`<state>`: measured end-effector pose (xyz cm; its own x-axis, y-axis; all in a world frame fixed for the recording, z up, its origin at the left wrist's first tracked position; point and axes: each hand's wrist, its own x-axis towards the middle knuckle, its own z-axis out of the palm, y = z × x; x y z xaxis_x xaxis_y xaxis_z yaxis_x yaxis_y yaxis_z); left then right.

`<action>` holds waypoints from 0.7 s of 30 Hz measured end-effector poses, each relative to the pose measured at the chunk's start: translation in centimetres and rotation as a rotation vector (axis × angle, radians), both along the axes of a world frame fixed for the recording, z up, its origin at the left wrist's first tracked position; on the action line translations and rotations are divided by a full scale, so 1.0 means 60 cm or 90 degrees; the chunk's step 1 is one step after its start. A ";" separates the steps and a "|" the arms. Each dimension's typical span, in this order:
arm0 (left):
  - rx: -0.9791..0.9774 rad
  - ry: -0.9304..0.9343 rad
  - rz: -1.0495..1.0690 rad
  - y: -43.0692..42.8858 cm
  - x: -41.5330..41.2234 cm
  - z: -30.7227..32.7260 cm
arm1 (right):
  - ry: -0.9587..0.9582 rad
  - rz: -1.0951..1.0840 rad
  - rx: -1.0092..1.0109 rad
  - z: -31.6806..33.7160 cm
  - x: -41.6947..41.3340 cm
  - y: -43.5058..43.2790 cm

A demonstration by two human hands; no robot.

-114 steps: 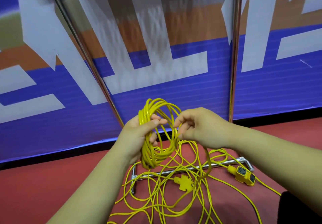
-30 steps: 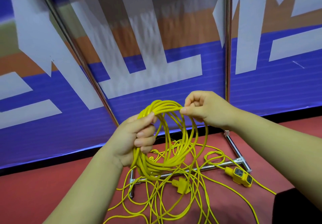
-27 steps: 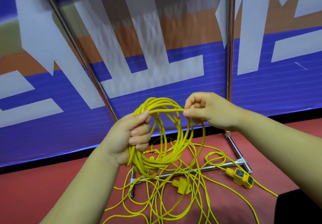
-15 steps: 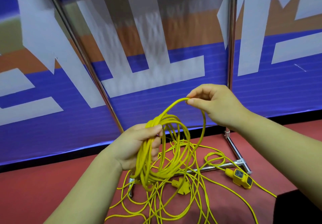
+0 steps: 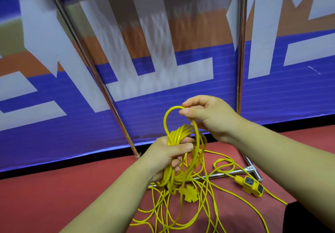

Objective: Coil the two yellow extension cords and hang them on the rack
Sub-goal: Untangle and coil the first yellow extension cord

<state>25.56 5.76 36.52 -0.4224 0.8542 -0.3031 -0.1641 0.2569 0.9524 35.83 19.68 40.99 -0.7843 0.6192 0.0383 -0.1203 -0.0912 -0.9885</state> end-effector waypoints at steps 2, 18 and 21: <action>0.000 -0.005 -0.039 0.005 0.009 -0.003 | 0.010 -0.017 -0.004 -0.001 -0.003 -0.002; 0.100 0.016 0.020 0.002 -0.021 0.033 | 0.011 -0.129 0.261 -0.019 0.025 0.034; 0.168 -0.028 0.115 -0.017 -0.047 0.063 | -0.062 -0.017 0.280 -0.058 0.023 0.033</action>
<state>22.76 4.75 40.33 -0.5656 0.8183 -0.1023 -0.2264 -0.0348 0.9734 37.20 21.68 37.51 -0.7816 0.5801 0.2291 -0.0211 0.3426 -0.9392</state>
